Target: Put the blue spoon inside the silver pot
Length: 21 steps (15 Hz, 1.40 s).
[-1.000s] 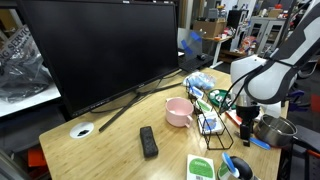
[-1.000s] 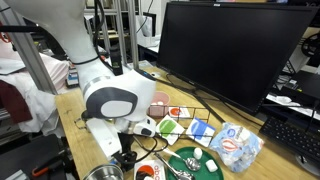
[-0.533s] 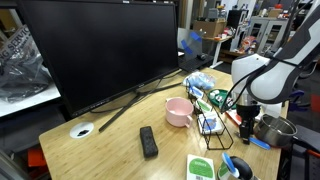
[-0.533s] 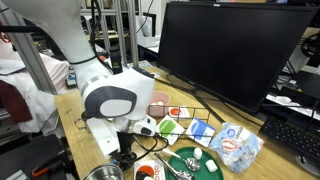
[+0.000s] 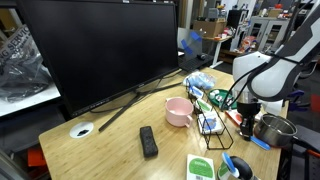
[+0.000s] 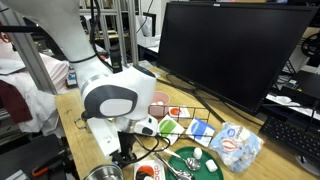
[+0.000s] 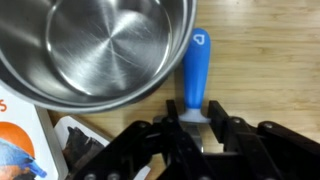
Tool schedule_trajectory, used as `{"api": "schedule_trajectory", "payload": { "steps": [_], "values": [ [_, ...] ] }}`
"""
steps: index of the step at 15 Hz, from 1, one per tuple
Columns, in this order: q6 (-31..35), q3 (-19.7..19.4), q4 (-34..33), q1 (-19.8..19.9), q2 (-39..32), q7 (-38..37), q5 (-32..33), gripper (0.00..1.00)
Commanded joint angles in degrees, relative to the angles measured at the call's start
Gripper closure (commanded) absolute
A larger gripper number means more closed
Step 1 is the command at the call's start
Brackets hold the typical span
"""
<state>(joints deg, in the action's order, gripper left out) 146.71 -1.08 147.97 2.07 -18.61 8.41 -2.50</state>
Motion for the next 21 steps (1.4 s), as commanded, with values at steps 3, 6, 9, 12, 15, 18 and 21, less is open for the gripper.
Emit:
{"api": "schedule_trajectory", "payload": {
  "steps": [3, 6, 9, 12, 15, 18, 21],
  "values": [
    [0.08, 3.51, 1.15, 2.55, 0.96, 5.20, -4.13, 0.88],
    [-3.30, 4.37, 1.74, 2.35, 2.84, 6.60, -5.25, 0.88],
    [-8.32, 4.02, 1.31, 1.59, 4.11, 5.42, -3.86, 0.88],
    [-12.73, 3.09, 1.22, 1.29, 6.16, 4.73, -3.10, 0.88],
    [-18.75, 2.03, 0.77, 0.37, 7.90, 3.13, 0.36, 0.88],
    [-25.46, 2.43, 0.62, -0.14, 9.95, 3.95, 2.78, 0.88],
    [-30.67, 3.07, 0.25, -1.09, 11.64, 5.61, 3.92, 0.88]
  ]
}}
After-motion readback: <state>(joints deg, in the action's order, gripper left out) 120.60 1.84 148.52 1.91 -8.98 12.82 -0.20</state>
